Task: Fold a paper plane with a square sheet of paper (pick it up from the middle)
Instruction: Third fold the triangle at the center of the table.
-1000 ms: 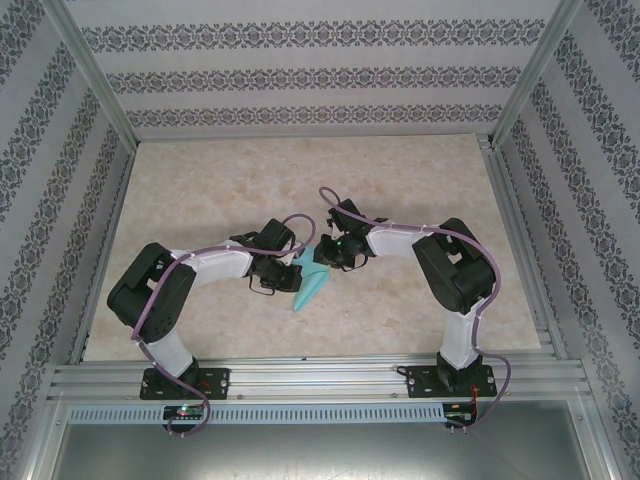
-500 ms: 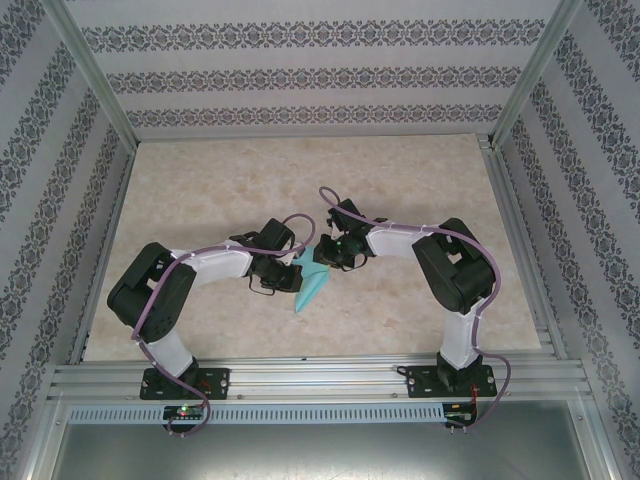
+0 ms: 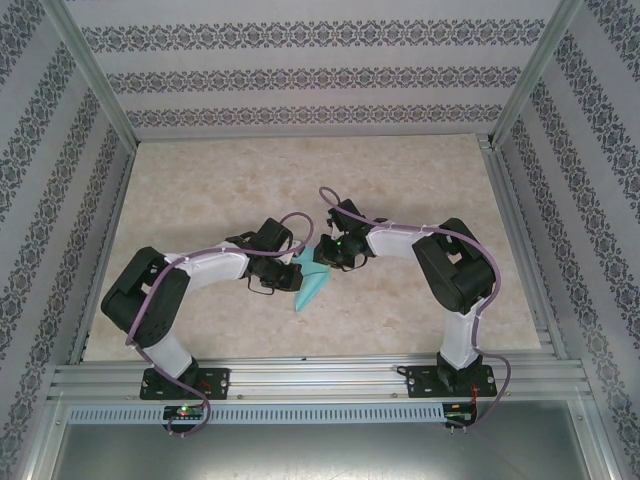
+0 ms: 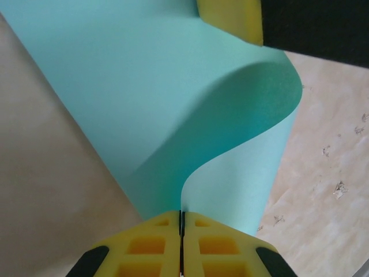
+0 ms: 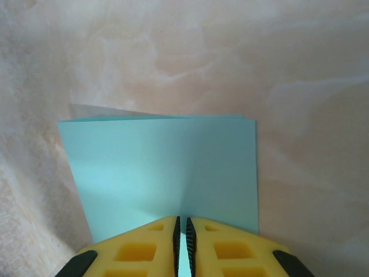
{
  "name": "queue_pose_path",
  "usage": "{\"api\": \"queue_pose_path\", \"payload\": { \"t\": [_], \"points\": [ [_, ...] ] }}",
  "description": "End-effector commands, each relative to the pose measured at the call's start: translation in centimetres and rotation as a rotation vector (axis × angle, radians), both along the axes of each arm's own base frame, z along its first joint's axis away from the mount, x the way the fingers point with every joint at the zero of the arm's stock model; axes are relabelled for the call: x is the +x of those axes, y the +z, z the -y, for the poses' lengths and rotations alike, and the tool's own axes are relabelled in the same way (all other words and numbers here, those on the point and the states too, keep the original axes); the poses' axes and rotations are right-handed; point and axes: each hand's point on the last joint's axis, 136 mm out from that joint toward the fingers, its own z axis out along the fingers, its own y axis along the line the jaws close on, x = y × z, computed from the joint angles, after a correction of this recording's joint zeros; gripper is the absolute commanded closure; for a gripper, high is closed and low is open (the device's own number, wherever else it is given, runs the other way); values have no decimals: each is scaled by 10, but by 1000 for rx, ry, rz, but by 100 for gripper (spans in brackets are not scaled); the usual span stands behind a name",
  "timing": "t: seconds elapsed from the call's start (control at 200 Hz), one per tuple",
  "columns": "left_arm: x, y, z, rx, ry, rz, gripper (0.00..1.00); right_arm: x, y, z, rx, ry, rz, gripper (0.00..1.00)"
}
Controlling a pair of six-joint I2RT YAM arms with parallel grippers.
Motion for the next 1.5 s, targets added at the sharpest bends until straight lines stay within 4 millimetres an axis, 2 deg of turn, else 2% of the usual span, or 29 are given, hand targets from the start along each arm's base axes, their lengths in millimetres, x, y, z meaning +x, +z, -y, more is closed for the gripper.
{"api": "queue_pose_path", "payload": {
  "t": [0.0,0.24,0.345,0.47,0.555,0.634,0.729,0.799,0.889,0.979,1.214,1.329,1.499],
  "points": [
    [-2,-11,-5,21,7,-34,91,-26,-35,22,-132,-11,-94,85],
    [-2,-22,-3,27,7,-55,91,-27,-35,22,-130,-11,-94,85],
    [-4,-25,-4,32,5,-64,91,-23,-27,18,-99,-12,-77,84],
    [-5,-24,-4,27,1,-65,92,-10,7,7,-14,-15,-16,81],
    [-5,-24,-2,20,-2,-68,92,2,38,10,31,-45,53,78],
    [-4,-23,-2,16,-1,-68,91,8,62,21,52,-88,116,78],
    [-4,-23,-1,15,1,-67,91,3,77,38,48,-141,170,80],
    [-3,-24,0,9,1,-67,91,-8,77,47,67,-173,188,83],
    [-4,-25,-1,15,2,-70,92,-26,78,46,160,-181,196,87],
    [-4,-25,-1,15,2,-68,92,-49,78,31,246,-159,207,92],
    [-3,-26,-1,24,-2,-70,91,-102,67,-19,278,-55,200,97],
    [-4,-28,-2,27,-2,-75,91,-115,57,-40,298,-30,173,98],
    [-5,-28,-3,29,-5,-77,91,-122,33,-54,335,-45,106,98]
  ]
}}
